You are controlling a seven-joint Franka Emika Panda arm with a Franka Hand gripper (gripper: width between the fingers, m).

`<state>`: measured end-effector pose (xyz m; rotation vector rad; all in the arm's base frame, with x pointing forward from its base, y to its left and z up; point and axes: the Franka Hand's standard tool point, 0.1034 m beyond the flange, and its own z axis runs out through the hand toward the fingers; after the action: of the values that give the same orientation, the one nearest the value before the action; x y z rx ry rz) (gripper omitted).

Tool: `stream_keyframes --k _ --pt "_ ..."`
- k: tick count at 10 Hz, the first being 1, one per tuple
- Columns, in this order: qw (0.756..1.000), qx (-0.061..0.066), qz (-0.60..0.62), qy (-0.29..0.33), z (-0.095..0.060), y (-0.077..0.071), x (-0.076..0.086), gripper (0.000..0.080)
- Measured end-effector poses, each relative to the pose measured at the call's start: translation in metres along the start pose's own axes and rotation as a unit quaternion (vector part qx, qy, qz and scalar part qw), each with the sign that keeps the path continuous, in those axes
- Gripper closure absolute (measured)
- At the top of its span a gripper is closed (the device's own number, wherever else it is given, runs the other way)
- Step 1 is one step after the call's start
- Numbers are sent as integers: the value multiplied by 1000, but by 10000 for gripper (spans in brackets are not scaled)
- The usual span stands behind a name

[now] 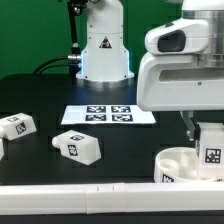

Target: Assemble stool

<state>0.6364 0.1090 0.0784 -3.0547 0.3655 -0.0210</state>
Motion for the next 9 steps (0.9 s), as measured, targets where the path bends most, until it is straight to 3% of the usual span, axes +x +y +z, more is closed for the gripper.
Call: stream_keyframes --k 2,4,7,9 --pt "998 1 68 0 0 -1 0 463" --pt "974 10 226 1 0 -3 -1 463" --pt "933 49 356 19 1 -3 -6 463" --pt "912 53 406 10 1 -5 -7 463"
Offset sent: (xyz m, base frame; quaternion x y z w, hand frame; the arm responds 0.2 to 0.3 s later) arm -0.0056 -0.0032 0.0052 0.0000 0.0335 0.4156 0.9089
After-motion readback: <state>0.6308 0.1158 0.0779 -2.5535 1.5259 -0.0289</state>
